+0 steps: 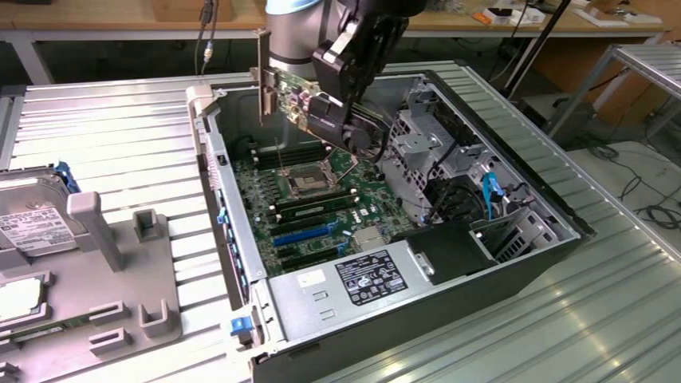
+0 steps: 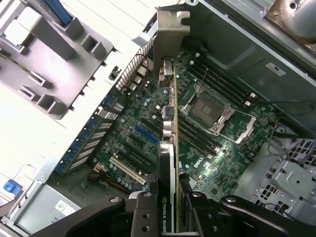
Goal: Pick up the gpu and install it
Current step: 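Insert the gpu into the slot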
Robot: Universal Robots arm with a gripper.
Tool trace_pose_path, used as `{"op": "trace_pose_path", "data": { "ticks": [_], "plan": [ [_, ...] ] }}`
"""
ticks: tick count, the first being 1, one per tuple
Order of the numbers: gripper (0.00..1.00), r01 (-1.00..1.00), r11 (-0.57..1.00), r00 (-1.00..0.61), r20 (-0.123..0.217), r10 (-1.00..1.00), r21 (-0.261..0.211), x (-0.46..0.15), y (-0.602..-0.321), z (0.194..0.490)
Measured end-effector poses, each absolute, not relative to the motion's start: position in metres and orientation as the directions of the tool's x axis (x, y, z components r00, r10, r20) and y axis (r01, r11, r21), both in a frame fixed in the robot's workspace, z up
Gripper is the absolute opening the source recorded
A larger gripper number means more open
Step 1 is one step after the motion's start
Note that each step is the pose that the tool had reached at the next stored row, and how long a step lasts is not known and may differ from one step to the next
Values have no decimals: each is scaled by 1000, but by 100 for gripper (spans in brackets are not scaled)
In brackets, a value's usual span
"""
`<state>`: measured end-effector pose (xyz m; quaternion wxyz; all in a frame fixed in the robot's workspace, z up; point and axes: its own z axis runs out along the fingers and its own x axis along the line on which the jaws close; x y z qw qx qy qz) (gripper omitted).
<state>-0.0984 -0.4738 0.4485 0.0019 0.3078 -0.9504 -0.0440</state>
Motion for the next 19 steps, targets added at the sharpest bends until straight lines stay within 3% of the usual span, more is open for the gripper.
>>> {"op": "trace_pose_path", "data": {
  "ticks": [19],
  "plan": [
    [27, -679, 729, -733, -23, -680, 85, -98, -474, 449]
  ]
}}
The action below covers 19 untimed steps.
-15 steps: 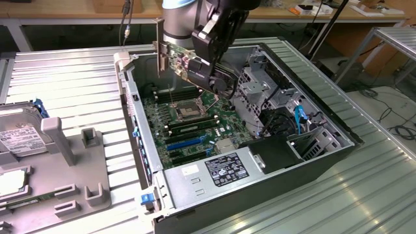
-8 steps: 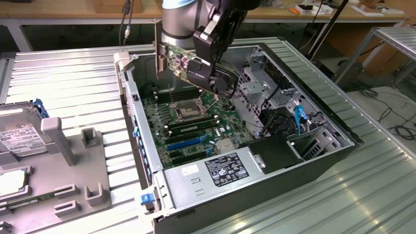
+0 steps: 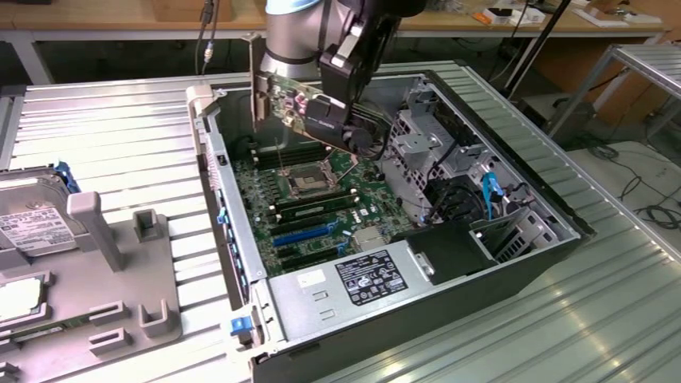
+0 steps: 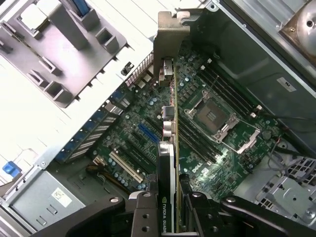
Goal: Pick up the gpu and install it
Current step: 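Insert the gpu into the slot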
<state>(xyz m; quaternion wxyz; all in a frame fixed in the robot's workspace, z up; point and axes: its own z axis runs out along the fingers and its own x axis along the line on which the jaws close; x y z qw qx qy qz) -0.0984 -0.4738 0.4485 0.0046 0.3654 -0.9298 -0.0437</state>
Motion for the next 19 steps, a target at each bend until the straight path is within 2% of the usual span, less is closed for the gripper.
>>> {"op": "trace_pose_path", "data": {
  "ticks": [19],
  "plan": [
    [27, -761, 643, -646, -23, -763, 85, -98, -474, 449]
  ]
}}
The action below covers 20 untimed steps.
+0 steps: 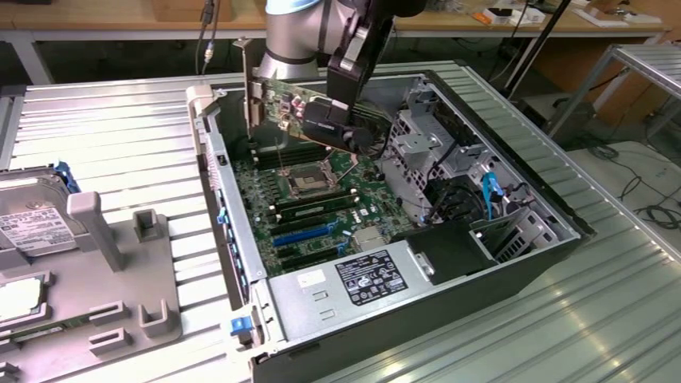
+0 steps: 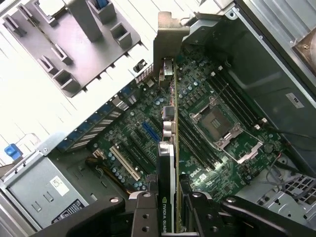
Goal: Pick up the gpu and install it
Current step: 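Insert the gpu into the slot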
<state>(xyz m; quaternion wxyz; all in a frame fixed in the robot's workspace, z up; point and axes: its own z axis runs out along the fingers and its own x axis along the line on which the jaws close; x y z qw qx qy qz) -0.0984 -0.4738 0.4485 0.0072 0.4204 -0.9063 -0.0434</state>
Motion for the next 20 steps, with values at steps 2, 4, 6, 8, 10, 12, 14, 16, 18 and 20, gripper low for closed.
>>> {"op": "trace_pose_path", "data": {
  "ticks": [2, 4, 6, 8, 10, 12, 14, 16, 18, 20],
  "plan": [
    [27, -770, 633, -637, -24, -771, 85, -98, -474, 449],
    [27, -781, 619, -623, -23, -782, 85, -98, -474, 449],
    [27, -787, 611, -615, -23, -788, 85, -98, -474, 449],
    [27, -794, 602, -606, -23, -795, 85, -98, -474, 449],
    [27, -802, 592, -595, -23, -803, 85, -98, -474, 449],
    [27, -808, 583, -587, -23, -810, 85, -98, -474, 449],
    [27, -819, 567, -570, -23, -821, 85, -98, -474, 449],
    [27, -827, 556, -559, -23, -829, 85, -98, -474, 449],
    [27, -836, 542, -546, -23, -838, 85, -98, -474, 449],
    [27, -841, 534, -537, -23, -843, 85, -98, -474, 449]
  ]
}}
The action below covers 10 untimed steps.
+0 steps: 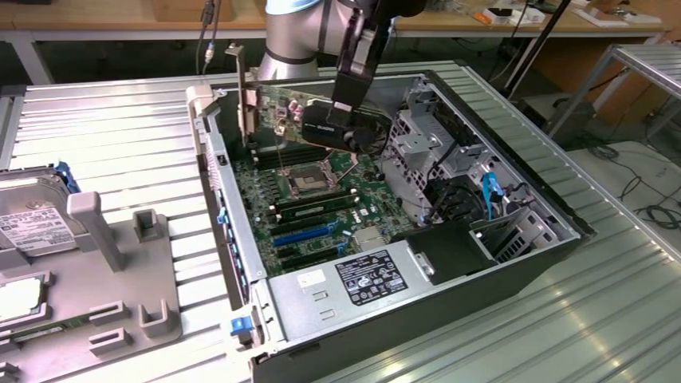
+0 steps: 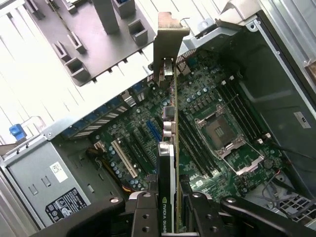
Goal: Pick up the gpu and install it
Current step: 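Insert the gpu into the slot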
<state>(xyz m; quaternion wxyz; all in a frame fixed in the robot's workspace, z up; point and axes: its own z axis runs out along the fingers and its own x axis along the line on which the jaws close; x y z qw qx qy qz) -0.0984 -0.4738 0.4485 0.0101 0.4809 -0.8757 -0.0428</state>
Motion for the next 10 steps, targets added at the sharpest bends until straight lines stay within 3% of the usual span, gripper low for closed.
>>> {"op": "trace_pose_path", "data": {
  "ticks": [10],
  "plan": [
    [27, -869, 487, -490, -23, -871, 85, -98, -474, 449]
  ]
}}
